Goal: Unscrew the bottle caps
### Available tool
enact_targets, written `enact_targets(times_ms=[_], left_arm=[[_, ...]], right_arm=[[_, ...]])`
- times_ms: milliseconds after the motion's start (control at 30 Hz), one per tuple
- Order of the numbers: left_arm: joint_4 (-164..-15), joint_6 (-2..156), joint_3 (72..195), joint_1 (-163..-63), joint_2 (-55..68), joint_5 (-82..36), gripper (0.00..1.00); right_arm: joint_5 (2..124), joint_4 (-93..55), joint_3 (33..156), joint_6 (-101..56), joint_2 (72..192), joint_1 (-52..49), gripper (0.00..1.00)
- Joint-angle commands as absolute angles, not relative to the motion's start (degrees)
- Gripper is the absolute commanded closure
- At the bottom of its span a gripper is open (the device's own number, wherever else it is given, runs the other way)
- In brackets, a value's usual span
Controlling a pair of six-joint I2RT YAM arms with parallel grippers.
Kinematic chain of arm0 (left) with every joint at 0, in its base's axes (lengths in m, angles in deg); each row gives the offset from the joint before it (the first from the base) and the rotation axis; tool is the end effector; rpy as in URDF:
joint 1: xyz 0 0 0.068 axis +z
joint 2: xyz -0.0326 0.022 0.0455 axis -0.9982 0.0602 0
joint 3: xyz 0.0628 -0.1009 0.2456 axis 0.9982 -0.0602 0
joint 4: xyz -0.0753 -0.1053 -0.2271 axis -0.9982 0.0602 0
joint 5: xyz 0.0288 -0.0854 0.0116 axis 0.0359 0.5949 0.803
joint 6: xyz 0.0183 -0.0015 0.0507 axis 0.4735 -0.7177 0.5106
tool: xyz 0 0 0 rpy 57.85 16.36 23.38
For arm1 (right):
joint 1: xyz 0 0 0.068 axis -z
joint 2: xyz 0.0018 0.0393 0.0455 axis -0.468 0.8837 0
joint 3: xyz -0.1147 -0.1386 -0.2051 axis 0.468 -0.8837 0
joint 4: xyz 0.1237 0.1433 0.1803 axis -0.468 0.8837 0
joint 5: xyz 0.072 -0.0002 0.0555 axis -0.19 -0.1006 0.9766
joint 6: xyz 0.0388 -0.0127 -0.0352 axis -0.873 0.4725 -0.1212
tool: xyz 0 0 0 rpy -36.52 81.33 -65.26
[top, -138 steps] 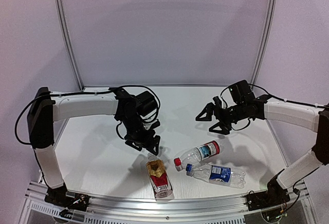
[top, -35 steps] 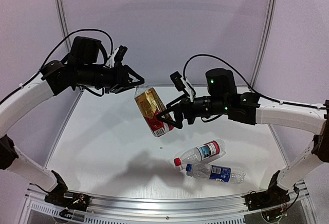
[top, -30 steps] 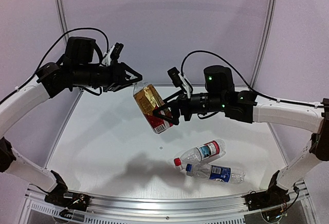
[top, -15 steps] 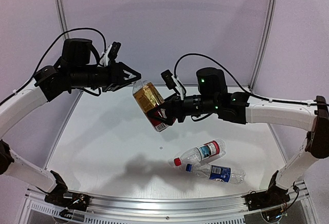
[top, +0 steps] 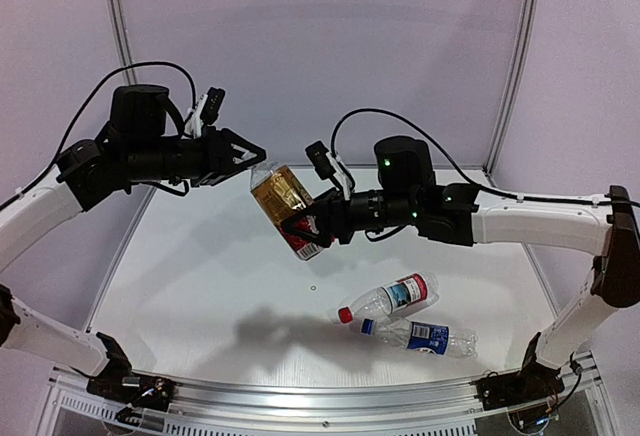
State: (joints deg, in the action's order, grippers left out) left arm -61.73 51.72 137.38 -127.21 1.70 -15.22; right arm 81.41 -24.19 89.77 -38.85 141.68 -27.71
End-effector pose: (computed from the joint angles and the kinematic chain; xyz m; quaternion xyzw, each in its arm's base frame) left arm 0.1983 -0.1831 0.4122 0.1094 0.8038 -0.4455 0.3788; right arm 0.1997 0.3192 0.3220 -0.3450 0.7071 0.5126 0.3440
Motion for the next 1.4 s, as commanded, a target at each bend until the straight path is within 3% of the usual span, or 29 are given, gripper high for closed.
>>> enact_targets(times_ms=[0, 33, 133, 333, 633, 867, 1233, 1367], left_arm=[[-61.07, 53.35, 135.88, -127.38, -1.36, -17.56, 0.41], [-60.44, 54.08, 135.95, -127.14, -2.03, -18.14, 0.25], [-58.55, 56.88, 136.28, -125.51, -3.74, -19.56, 0.04], [-58.70, 62.42, 136.41, -118.83, -7.71, -8.08, 0.01], [-68.94, 59.34, 136.93, -118.10, -6.00, 5.94, 0.20], [-77.75, 53.98, 137.65, -118.05, -5.09, 7.63, 0.23], [-78.36, 53.01, 140.70, -118.10, -1.81, 11.62, 0.48], [-77.81, 53.47, 140.11, -118.05, -1.83, 12.39, 0.50]], right_arm=[[81.01, -25.79, 90.92, -40.20, 142.82, -28.47, 0.50], [81.01, -25.75, 90.92, -40.18, 142.81, -28.53, 0.51], [80.85, -25.91, 90.75, -40.28, 142.52, -28.69, 0.52], [81.09, -25.67, 92.67, -40.34, 141.91, -29.02, 0.55], [83.79, -25.65, 97.85, -38.92, 142.41, -30.09, 0.55], [85.04, -24.95, 100.22, -39.34, 143.09, -30.79, 0.56], [86.06, -23.79, 101.66, -38.17, 143.56, -31.34, 0.57], [86.38, -23.53, 102.33, -38.35, 143.91, -31.34, 0.57]])
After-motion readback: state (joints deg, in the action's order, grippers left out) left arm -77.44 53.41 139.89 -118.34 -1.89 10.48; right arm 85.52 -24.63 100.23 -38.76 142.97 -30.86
